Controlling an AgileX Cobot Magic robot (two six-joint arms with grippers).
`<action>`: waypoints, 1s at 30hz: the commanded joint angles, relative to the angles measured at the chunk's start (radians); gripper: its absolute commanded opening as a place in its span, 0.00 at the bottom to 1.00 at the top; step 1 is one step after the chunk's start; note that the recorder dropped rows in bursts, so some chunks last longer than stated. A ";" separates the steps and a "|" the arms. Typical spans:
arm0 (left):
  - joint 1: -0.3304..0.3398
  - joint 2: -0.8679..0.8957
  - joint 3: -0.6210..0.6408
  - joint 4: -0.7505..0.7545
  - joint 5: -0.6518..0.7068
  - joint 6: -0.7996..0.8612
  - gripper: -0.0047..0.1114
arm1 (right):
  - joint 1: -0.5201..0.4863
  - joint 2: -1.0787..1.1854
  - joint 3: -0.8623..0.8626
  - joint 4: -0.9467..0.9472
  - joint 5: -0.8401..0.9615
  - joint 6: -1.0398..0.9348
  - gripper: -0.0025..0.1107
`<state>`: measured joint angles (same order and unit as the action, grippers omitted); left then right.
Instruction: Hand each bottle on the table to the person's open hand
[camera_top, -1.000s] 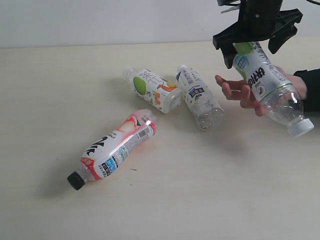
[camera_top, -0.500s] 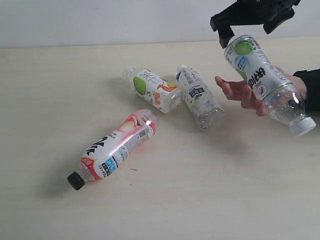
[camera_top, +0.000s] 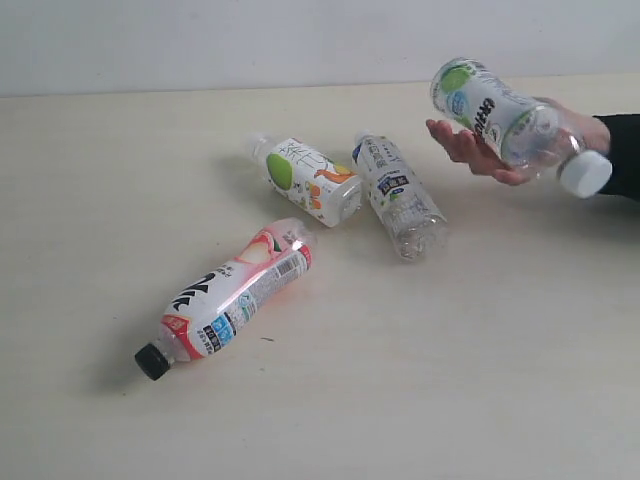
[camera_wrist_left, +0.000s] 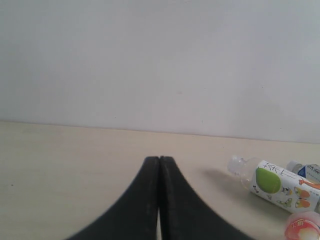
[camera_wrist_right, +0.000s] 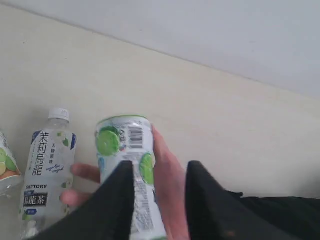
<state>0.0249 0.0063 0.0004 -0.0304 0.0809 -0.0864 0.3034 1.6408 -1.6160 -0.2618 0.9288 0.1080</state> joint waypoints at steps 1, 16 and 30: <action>-0.004 -0.006 0.000 -0.006 0.000 0.004 0.04 | -0.001 -0.150 0.071 -0.054 -0.026 -0.007 0.06; -0.004 -0.006 0.000 -0.006 0.000 0.004 0.04 | -0.001 -0.878 0.659 -0.077 -0.211 -0.084 0.02; -0.004 -0.006 0.000 -0.006 0.000 0.004 0.04 | 0.028 -1.395 1.160 -0.139 -0.418 0.046 0.02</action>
<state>0.0249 0.0063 0.0004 -0.0304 0.0809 -0.0864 0.3279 0.2952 -0.5013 -0.3952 0.5671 0.1372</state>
